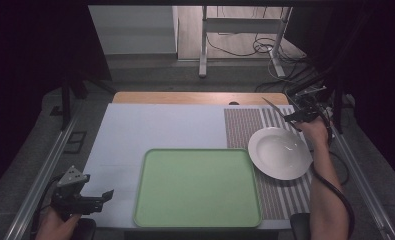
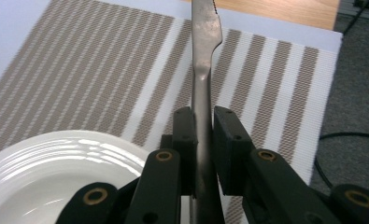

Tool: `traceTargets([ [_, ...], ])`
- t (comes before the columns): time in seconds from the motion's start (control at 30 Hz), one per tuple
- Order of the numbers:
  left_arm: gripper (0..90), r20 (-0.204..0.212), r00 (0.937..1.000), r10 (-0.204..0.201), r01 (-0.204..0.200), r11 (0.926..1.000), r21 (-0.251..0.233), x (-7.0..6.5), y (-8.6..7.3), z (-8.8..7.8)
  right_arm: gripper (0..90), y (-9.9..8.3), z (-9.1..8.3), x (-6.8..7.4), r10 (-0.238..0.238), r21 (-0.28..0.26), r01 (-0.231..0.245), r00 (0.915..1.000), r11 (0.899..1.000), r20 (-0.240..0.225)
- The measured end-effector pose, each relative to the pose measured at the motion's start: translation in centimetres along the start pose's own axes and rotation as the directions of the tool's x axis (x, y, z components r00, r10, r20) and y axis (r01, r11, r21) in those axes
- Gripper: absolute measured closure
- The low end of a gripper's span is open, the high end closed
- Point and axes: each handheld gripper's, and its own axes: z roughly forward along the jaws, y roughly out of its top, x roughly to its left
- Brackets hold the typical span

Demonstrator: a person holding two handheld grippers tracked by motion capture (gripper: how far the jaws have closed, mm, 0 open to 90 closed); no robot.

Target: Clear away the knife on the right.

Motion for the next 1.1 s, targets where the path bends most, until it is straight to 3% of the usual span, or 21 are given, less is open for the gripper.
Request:
traceTargets([
  [0.2,3.5,-0.002,1.0,0.005,-0.005,1.0,0.002,-0.1,0.0,0.0,80.3,-0.5,-0.9,1.7,-0.008,-0.013,0.008,0.9996,1.0,-0.027],
  [0.73,3.5,-0.006,0.9999,0.012,-0.012,0.9999,0.007,-0.1,0.0,0.1,80.3,-2.5,-3.1,7.4,-0.085,-0.047,0.082,0.9935,0.996,-0.075],
  [1.1,3.5,-0.007,0.9998,0.021,-0.021,0.9997,0.01,-0.2,0.1,0.1,80.3,-5.7,-2.7,12.1,-0.15,-0.032,0.147,0.9794,0.989,-0.136],
])
